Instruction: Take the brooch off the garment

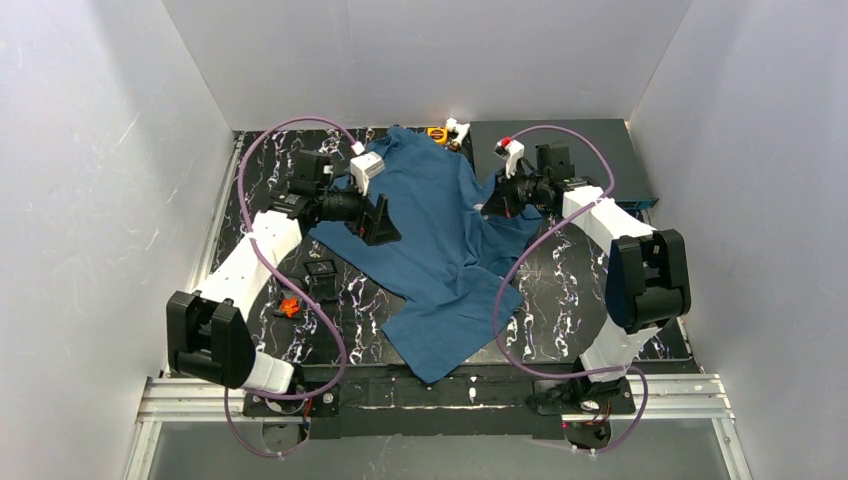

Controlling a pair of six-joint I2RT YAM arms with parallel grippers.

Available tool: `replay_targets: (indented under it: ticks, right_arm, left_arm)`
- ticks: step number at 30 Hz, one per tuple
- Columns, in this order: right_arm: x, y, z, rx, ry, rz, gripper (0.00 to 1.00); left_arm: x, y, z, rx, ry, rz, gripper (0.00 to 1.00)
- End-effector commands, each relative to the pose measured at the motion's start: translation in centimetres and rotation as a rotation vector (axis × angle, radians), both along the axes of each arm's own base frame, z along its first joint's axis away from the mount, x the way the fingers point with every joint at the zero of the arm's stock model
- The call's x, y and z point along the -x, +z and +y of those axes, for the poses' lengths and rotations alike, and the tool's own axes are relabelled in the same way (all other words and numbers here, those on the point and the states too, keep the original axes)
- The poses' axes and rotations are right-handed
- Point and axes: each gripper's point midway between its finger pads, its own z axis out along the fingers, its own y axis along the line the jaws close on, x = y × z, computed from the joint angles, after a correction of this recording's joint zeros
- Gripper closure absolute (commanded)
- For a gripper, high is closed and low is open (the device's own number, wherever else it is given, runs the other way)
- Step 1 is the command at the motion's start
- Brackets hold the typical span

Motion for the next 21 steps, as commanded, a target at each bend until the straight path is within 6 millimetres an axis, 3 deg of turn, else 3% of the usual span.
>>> replay_targets:
  ticks: [1, 8, 12, 21]
  right_arm:
    - [2.4, 2.7, 1.7, -0.139, 0.059, 0.028, 0.99]
    - [4.5, 2.4, 1.9, -0.174, 0.086, 0.063, 0.99]
    - [5.4, 2.8, 2.0, -0.189, 0.113, 0.05, 0.99]
    - [8.4, 2.8, 3.8, -0.162, 0.219, 0.006, 0.99]
  left_arm:
    - [0.8, 0.7, -3.5, 0.068, -0.131, -0.073, 0.14]
    - [0.5, -1.6, -8.2, 0.075, -0.24, -0.073, 0.34]
    - [0.4, -1.7, -10.8, 0.103, -0.332, -0.129, 0.43]
    - [1.1, -0.7, -14.6, 0.126, -0.506, -0.369, 0.45]
